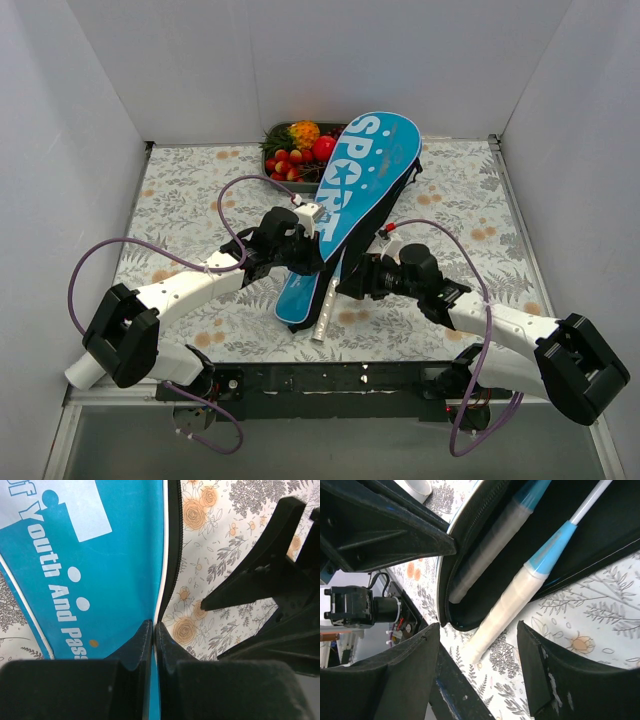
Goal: Pack up the badminton gear
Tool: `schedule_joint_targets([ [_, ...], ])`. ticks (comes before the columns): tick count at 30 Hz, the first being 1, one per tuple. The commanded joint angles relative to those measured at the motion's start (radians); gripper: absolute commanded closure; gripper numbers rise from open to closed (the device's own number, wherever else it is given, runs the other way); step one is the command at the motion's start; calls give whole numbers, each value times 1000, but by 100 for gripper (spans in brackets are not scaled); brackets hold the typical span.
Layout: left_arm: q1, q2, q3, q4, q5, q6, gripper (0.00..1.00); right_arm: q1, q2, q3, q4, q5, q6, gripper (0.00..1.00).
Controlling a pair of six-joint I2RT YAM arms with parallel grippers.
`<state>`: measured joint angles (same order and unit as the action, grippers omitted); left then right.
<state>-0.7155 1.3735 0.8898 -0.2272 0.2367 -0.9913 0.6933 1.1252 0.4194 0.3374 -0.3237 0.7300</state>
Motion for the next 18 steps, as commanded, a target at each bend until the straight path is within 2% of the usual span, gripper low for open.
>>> schedule_joint_targets([
  [1, 5, -14, 8, 48, 33, -13, 100, 60, 22, -22, 94, 110, 97, 30],
  [10, 5, -25, -2, 51, 50, -18, 100, 175, 85, -96, 133, 281, 216, 30],
  [18, 5, -31, -20, 66, 76, -14, 100, 187, 241, -168, 429, 253, 302, 35],
])
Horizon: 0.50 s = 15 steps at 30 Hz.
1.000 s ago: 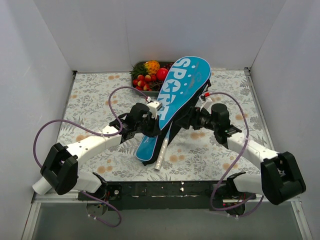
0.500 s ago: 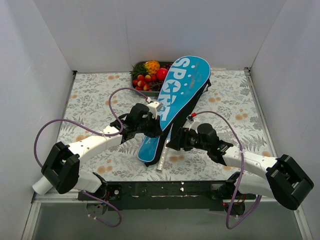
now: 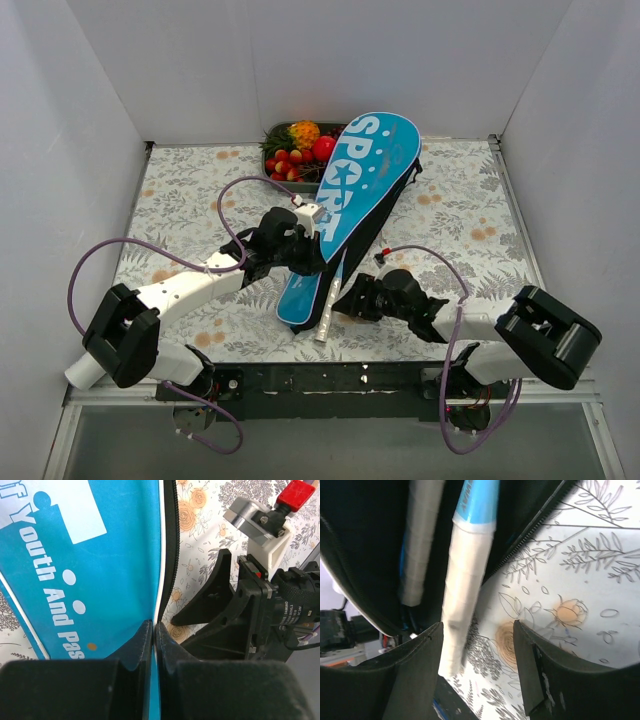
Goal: Pack up the badminton gear
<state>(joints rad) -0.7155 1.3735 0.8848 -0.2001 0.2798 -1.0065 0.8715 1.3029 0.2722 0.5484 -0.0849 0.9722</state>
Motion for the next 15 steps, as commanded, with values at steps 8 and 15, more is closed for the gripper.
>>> schedule_joint_targets([
  [8, 5, -53, -52, 56, 42, -6, 100, 20, 225, -41, 478, -35, 125, 41],
  [15, 5, -59, -58, 56, 41, -4, 100, 37, 251, -31, 484, -30, 131, 60],
])
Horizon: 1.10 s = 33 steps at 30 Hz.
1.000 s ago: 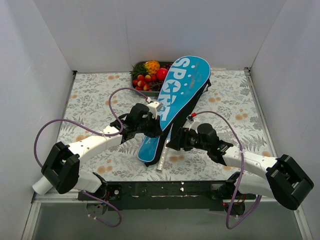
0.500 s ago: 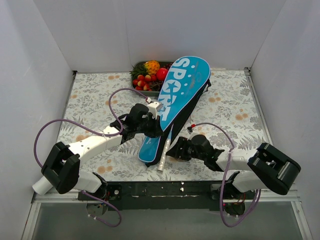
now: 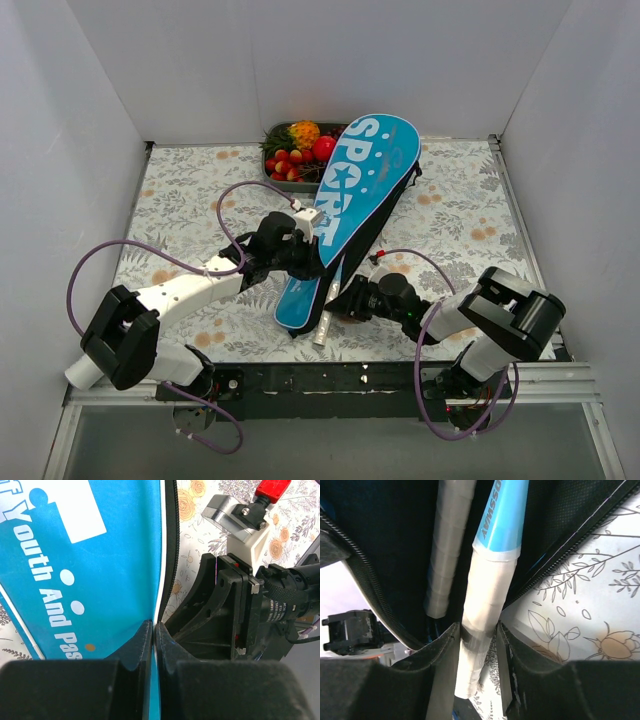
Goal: Pack up the badminton gear
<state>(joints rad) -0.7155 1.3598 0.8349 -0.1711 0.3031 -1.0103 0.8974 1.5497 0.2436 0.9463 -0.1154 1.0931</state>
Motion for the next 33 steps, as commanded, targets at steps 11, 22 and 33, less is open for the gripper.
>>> schedule_joint_targets([
  [11, 5, -50, -11, 24, 31, -5, 100, 21, -160, 23, -68, 40, -47, 79],
  [22, 4, -71, 3, 22, 177, -47, 100, 20, -85, 204, -117, 60, -147, 85],
  [33, 5, -123, -34, 61, 335, -109, 100, 20, 118, 250, 126, 19, -145, 88],
])
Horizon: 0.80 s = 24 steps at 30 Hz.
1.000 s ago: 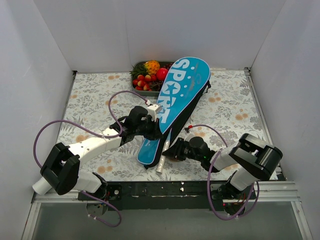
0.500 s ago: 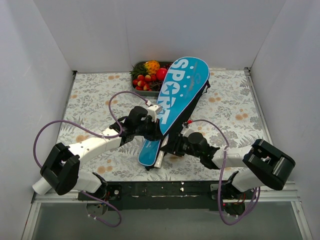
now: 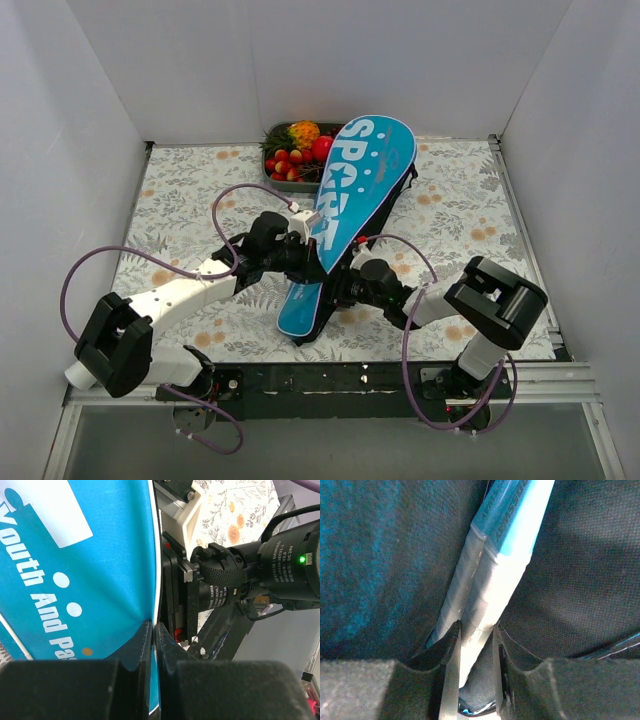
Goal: Pack up the badminton gear
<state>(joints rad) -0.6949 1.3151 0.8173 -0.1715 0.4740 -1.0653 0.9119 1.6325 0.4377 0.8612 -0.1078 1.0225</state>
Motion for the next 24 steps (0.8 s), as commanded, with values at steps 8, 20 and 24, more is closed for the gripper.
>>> schedule_joint_targets([
  [8, -15, -56, -21, 60, 112, -38, 100, 5, -25, 68, 72, -40, -142, 50],
  [20, -15, -68, -58, 26, 52, -2, 100, -139, -441, 12, -528, -17, -327, 25],
  [24, -15, -59, -66, 10, 34, 7, 100, -218, -579, 50, -767, 144, -401, 16],
])
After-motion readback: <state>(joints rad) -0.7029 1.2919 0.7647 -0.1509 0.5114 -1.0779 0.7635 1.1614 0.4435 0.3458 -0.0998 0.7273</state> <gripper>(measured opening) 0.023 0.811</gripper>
